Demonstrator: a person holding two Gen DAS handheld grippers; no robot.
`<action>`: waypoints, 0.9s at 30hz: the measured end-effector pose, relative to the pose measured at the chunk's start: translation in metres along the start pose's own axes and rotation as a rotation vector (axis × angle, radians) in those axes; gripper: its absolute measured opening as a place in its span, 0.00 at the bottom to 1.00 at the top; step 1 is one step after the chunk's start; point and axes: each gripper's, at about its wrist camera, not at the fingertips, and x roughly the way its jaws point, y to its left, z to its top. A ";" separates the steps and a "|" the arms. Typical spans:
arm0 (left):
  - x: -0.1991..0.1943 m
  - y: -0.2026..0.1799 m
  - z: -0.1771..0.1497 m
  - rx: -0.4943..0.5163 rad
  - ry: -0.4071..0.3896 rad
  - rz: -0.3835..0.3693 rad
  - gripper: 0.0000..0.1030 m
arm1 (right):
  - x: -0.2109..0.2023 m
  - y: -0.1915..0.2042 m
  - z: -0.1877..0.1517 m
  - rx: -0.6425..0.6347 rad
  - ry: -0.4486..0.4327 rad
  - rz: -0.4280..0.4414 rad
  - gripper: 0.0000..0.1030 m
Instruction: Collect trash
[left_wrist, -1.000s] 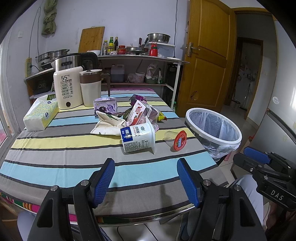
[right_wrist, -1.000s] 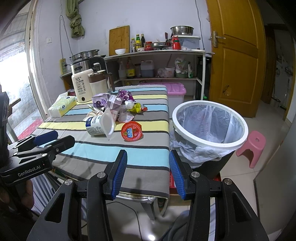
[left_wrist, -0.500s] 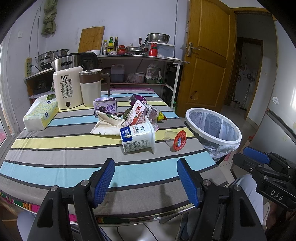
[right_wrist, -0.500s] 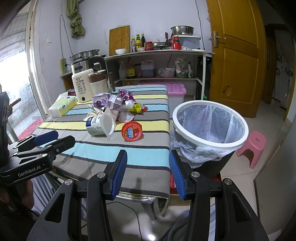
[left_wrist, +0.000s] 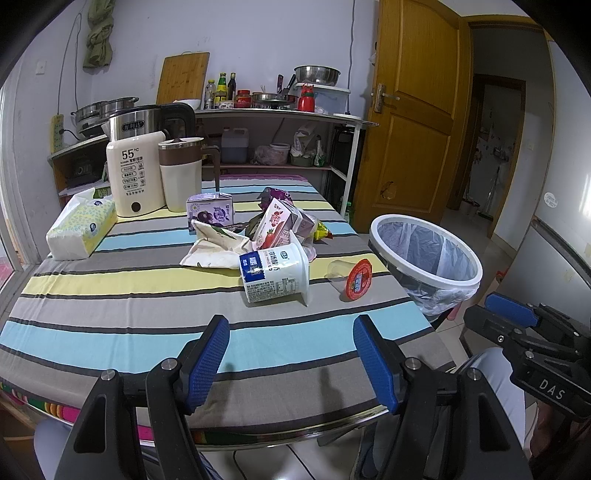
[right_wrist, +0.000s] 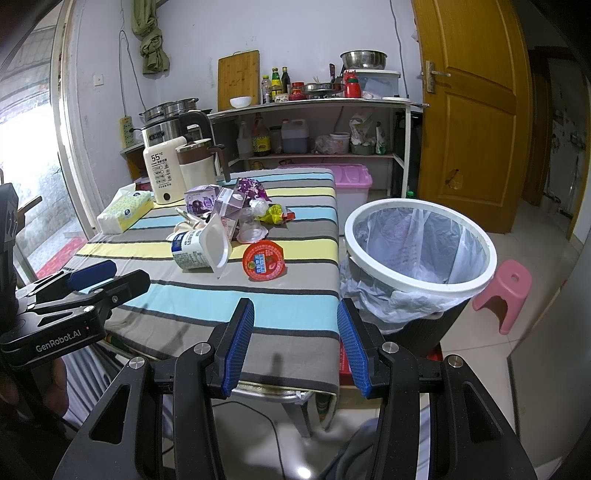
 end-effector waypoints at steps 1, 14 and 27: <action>-0.001 0.000 0.000 -0.001 0.000 0.001 0.67 | 0.000 0.000 0.000 0.000 0.000 0.001 0.47; 0.001 0.000 -0.002 -0.005 0.015 -0.003 0.67 | 0.001 0.001 0.000 -0.002 0.000 0.004 0.47; 0.041 0.017 0.012 -0.055 0.053 -0.022 0.67 | 0.049 0.004 0.014 -0.023 0.043 0.101 0.51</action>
